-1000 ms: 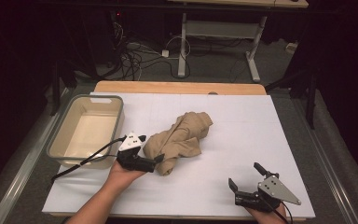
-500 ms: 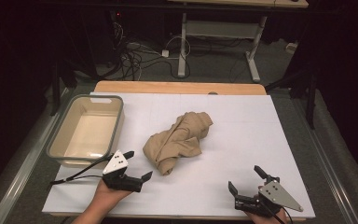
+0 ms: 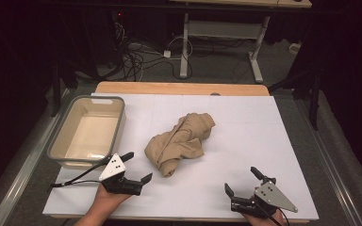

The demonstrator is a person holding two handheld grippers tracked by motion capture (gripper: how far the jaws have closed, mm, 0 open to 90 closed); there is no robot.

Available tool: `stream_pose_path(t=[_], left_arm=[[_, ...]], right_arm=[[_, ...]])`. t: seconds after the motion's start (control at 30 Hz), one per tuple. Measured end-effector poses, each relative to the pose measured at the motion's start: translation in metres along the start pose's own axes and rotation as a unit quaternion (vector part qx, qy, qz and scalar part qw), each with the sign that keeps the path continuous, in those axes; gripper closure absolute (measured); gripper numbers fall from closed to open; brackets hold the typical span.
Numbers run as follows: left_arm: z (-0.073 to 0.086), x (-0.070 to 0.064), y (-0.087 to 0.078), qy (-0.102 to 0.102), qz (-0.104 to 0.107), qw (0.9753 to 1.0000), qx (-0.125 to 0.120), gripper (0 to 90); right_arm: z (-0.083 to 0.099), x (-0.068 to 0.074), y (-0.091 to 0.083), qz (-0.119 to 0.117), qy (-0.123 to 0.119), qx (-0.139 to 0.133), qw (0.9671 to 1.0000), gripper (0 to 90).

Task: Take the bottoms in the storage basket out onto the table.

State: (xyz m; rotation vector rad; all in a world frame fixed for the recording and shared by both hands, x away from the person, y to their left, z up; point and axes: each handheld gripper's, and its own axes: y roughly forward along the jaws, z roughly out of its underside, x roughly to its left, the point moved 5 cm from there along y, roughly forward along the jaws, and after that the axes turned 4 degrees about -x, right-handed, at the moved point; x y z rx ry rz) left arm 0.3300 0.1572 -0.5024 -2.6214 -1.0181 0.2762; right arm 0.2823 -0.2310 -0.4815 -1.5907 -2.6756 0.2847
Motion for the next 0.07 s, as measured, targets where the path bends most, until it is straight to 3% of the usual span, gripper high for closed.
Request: stream_pose_path(t=[0.07], left_arm=[[-0.0019,0.0005,-0.0021,0.000,0.000,0.9998,-0.021,0.0]], right_arm=[[-0.0011,0.0001,0.0001,0.001,-0.001,-0.005,1.0000,0.4]])
